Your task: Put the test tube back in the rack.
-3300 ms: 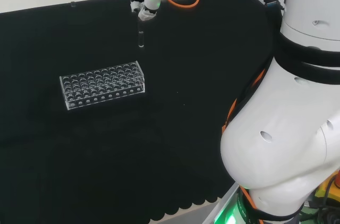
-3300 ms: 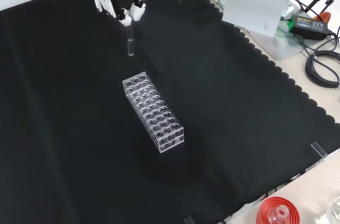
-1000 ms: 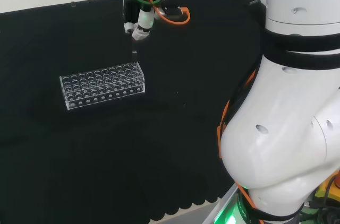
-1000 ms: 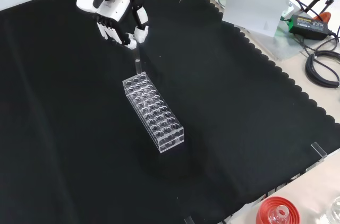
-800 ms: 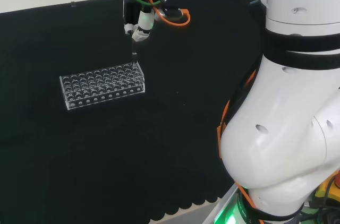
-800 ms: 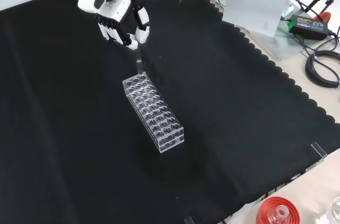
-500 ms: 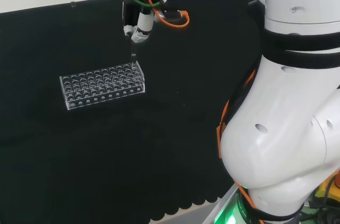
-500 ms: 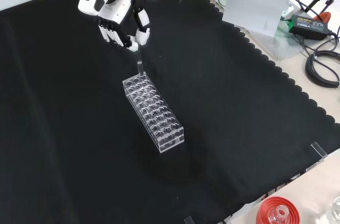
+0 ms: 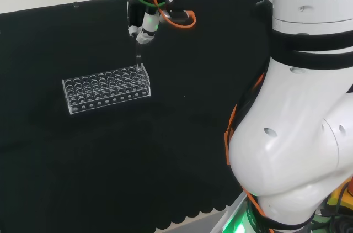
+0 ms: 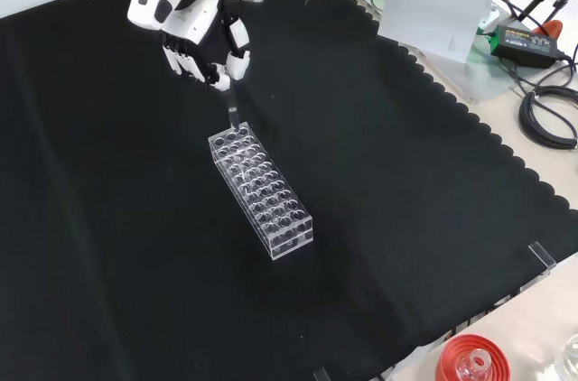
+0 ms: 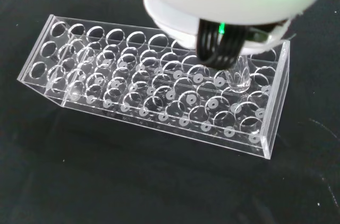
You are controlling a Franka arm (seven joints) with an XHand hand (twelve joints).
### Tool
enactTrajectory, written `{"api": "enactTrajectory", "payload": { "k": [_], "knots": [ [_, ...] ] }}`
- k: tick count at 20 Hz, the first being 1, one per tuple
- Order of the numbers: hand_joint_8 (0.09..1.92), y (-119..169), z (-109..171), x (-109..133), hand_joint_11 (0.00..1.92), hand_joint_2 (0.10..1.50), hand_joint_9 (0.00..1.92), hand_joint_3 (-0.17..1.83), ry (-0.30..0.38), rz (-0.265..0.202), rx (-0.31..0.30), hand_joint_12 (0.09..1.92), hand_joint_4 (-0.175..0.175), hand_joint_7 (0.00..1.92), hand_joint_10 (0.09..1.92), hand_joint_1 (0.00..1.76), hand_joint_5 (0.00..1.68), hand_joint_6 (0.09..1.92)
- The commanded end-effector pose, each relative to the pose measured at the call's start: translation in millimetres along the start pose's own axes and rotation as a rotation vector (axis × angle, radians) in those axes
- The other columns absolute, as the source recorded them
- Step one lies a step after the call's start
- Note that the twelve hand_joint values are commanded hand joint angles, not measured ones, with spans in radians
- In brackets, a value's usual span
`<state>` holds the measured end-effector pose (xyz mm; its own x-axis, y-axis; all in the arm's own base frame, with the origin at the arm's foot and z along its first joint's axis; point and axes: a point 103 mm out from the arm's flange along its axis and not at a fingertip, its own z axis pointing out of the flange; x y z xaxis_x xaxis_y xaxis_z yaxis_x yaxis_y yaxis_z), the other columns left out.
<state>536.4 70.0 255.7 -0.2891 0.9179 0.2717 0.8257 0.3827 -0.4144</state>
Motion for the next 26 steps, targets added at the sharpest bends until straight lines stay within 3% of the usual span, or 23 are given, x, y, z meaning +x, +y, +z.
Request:
{"api": "enactTrajectory", "payload": {
  "k": [1, 26],
  "knots": [
    [0.58, 3.6, 1.0, -5.6, 1.04, 0.47, 1.36, 0.88, -0.005, 0.006, -0.003, 1.10, -0.175, 1.51, 0.46, 1.45, 1.37, 0.56],
    [0.58, 13.0, 10.4, -10.5, 1.04, 0.47, 1.36, 0.88, 0.010, -0.007, 0.015, 1.10, -0.175, 1.51, 0.46, 1.45, 1.37, 0.56]
  ]
}}
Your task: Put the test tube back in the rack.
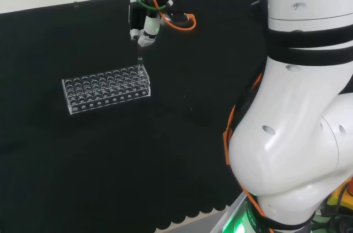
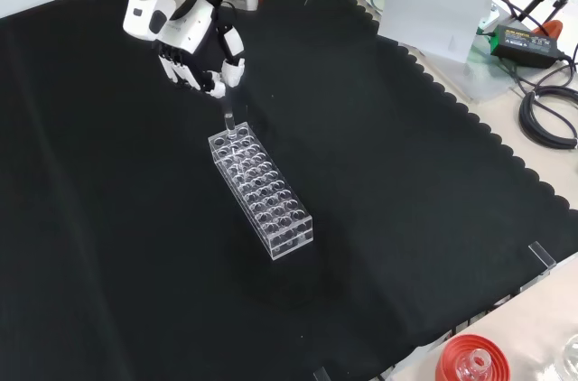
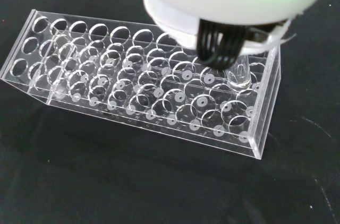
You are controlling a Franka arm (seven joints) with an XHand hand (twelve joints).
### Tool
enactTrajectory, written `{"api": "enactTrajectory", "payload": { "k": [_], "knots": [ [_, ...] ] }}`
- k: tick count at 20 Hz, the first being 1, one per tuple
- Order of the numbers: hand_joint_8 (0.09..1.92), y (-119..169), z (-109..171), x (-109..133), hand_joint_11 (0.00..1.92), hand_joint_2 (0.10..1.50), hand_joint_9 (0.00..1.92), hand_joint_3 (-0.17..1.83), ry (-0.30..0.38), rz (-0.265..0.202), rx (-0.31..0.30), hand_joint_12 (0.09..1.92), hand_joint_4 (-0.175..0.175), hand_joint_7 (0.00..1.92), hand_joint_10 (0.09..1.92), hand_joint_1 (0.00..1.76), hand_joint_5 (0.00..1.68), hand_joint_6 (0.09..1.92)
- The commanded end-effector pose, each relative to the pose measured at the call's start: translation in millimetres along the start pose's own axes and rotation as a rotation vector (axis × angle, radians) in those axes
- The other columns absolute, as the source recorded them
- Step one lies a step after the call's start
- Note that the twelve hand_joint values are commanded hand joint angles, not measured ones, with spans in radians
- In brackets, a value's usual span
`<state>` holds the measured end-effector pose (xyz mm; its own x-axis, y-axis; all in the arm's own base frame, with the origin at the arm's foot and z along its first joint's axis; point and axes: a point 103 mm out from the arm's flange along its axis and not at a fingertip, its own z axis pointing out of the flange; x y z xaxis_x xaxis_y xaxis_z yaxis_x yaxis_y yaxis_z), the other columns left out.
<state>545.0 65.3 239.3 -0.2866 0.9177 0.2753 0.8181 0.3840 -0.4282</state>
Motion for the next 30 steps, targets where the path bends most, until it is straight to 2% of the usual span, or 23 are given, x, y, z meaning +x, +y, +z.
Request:
{"api": "enactTrajectory", "payload": {
  "k": [1, 18, 30],
  "knots": [
    [0.58, 1.1, 0.9, 0.8, 1.04, 0.47, 1.36, 0.88, 0.006, -0.009, 0.001, 1.10, -0.175, 1.51, 0.46, 1.45, 1.37, 0.56],
    [0.58, 10.7, 16.7, -4.7, 1.04, 0.47, 1.36, 0.88, 0.010, -0.012, 0.014, 1.10, -0.175, 1.51, 0.46, 1.45, 1.37, 0.56],
    [0.58, 18.0, 33.8, -12.1, 1.04, 0.47, 1.36, 0.88, 0.008, 0.019, 0.041, 1.10, -0.175, 1.51, 0.46, 1.45, 1.37, 0.56]
  ]
}}
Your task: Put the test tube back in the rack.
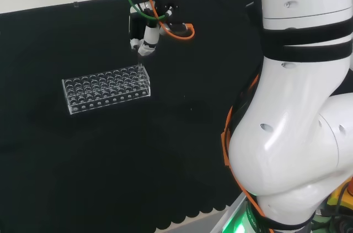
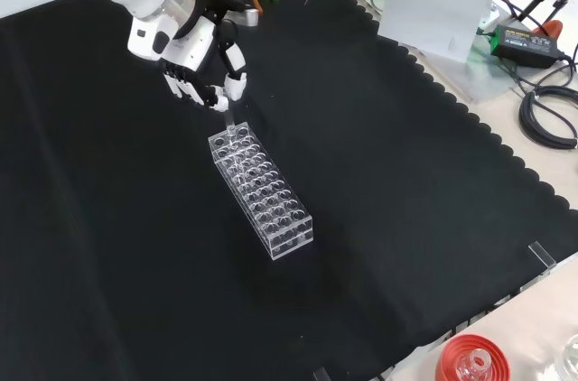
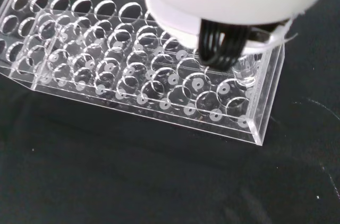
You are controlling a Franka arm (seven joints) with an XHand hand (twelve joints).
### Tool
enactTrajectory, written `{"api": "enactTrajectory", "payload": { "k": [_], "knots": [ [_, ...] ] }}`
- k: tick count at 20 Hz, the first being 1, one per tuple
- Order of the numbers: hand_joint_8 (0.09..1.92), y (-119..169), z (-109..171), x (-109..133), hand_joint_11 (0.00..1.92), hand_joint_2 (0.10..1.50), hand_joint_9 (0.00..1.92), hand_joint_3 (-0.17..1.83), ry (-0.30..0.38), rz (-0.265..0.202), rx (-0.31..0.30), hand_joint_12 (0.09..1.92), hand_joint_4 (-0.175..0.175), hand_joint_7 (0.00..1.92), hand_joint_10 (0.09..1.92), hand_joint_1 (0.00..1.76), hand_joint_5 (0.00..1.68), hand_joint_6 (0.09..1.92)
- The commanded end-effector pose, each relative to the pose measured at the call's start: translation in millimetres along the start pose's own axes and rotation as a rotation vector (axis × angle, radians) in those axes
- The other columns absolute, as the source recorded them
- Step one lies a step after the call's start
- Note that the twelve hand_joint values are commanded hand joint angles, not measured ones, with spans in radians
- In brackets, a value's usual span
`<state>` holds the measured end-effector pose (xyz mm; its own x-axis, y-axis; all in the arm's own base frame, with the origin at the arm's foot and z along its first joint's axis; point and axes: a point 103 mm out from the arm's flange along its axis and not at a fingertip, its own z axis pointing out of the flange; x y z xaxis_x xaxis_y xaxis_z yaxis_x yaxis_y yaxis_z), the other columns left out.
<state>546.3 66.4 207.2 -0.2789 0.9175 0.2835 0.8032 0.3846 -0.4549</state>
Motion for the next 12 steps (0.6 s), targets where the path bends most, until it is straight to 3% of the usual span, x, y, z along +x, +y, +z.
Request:
{"api": "enactTrajectory", "payload": {
  "k": [1, 12],
  "knots": [
    [0.58, 3.2, 7.6, -4.8, 1.04, 0.47, 1.36, 0.88, -0.004, 0.019, 0.014, 1.10, -0.175, 1.51, 0.46, 1.45, 1.37, 0.56],
    [0.58, 8.1, 13.2, -8.3, 1.04, 0.47, 1.36, 0.88, -0.003, 0.031, 0.025, 1.10, -0.175, 1.51, 0.46, 1.45, 1.37, 0.56]
  ]
}}
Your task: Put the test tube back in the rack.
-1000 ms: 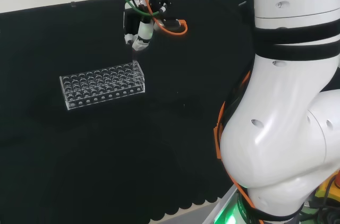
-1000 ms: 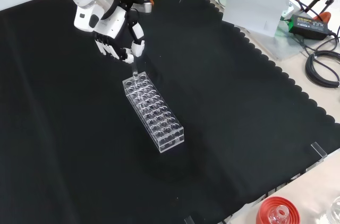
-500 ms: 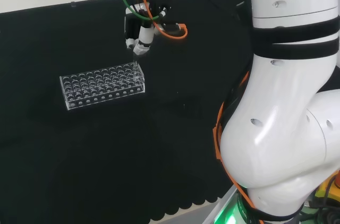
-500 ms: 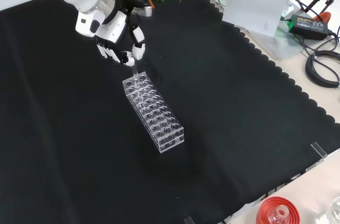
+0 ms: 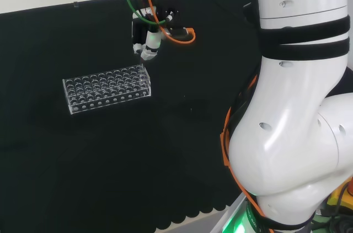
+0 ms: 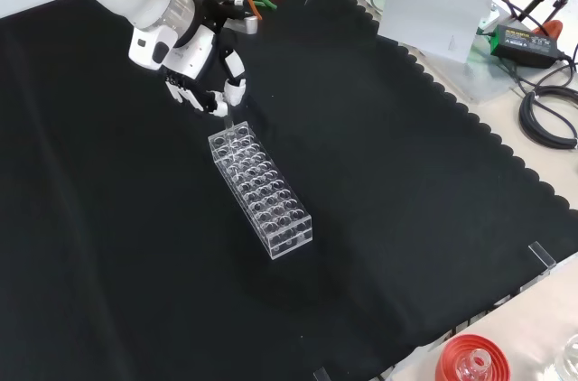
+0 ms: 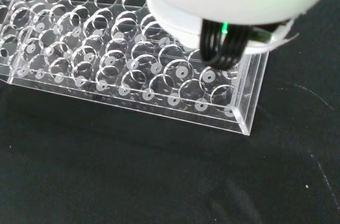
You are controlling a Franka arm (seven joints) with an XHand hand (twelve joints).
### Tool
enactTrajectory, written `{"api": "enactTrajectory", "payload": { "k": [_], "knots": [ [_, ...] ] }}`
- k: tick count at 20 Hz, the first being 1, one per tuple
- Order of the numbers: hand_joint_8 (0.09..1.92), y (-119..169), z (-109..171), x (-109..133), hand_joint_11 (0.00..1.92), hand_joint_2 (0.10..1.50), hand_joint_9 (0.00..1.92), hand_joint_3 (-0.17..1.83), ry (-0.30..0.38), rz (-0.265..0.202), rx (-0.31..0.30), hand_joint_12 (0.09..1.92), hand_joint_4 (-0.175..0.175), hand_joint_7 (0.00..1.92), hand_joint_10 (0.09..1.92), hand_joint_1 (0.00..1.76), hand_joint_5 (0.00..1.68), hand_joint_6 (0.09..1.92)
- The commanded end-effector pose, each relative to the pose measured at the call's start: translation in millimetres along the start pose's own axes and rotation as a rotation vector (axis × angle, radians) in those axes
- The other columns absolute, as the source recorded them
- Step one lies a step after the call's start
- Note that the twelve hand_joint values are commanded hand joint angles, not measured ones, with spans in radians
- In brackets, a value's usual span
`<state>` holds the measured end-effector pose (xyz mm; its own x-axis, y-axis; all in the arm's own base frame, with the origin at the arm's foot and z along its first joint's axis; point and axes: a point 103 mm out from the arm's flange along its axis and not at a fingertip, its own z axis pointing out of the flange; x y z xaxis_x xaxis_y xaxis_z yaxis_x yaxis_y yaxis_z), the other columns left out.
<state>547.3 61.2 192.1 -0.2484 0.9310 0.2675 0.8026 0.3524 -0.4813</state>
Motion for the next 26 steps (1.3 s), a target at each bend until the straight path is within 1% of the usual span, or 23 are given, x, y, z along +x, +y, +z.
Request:
{"api": "enactTrajectory", "payload": {
  "k": [1, 7, 11, 20, 26],
  "knots": [
    [0.58, 4.8, 2.3, 2.6, 1.04, 0.47, 1.36, 0.88, -0.008, -0.008, 0.010, 1.10, -0.175, 1.51, 0.46, 1.45, 1.37, 0.56],
    [0.58, 19.0, 7.9, 15.8, 1.04, 0.47, 1.36, 0.88, -0.009, -0.035, 0.023, 1.10, -0.175, 1.51, 0.46, 1.45, 1.37, 0.56],
    [0.58, 21.5, 8.8, 19.3, 1.04, 0.47, 1.36, 0.88, -0.005, -0.047, 0.025, 1.10, -0.175, 1.51, 0.46, 1.45, 1.37, 0.56],
    [0.59, 18.6, 17.0, 18.5, 1.04, 0.47, 1.36, 0.88, -0.001, -0.042, 0.039, 1.10, -0.175, 1.51, 0.46, 1.45, 1.37, 0.56],
    [0.59, 17.5, 17.1, 18.2, 1.04, 0.47, 1.36, 0.88, -0.003, -0.044, 0.040, 1.10, -0.175, 1.51, 0.46, 1.45, 1.37, 0.56]
  ]
}}
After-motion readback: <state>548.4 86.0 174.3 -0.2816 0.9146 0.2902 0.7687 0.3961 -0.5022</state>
